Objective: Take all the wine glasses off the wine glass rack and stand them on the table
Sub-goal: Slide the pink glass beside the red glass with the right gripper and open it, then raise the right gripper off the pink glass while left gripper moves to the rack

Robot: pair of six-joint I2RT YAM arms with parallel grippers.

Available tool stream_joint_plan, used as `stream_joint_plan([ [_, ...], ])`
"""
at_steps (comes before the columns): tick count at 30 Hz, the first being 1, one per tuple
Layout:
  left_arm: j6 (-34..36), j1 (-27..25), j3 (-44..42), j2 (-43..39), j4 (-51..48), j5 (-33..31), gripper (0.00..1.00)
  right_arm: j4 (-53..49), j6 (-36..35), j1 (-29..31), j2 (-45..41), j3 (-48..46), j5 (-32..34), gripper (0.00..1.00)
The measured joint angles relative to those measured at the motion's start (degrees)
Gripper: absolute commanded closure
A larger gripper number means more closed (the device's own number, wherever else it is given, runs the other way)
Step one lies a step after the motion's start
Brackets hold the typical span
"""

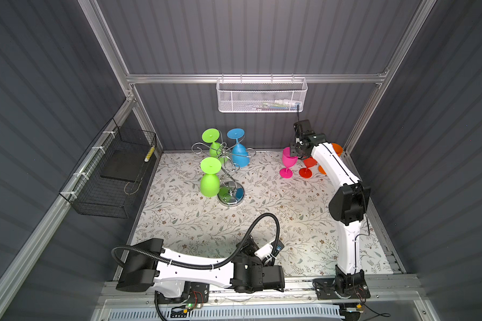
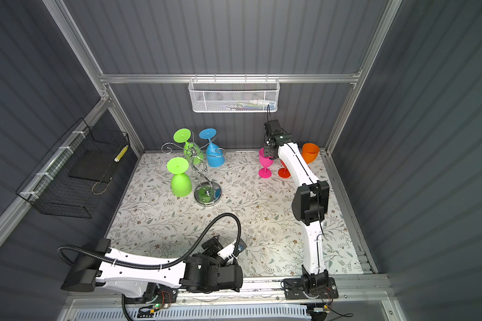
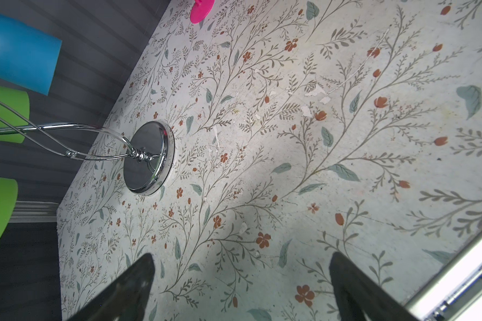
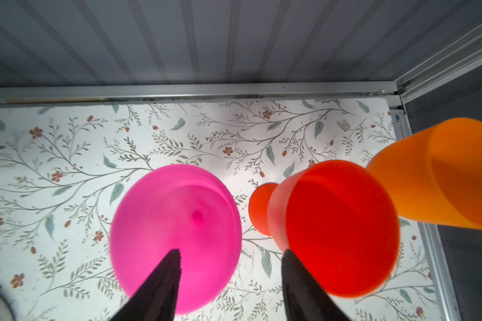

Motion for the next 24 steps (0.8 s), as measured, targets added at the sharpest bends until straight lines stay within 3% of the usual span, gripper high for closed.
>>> stream_joint_plan([
  [7, -1.49, -0.37, 3.65, 0.55, -3.04, -1.62, 0.01, 4.11, 0.72, 0.04, -12.81, -8.9, -2.03, 0.34],
  [20, -7.63, -0.37, 12.79, -3.76, -7.63, -6.1, 0.01, 22.75, 4.74, 3.48, -40.19, -50.99, -8.17, 0.25],
  [24, -9.97, -0.37, 14.53, -7.91, -7.37, -7.1, 0.02, 27.85, 5.25, 4.98, -44.46, -57.9, -9.35, 0.25],
])
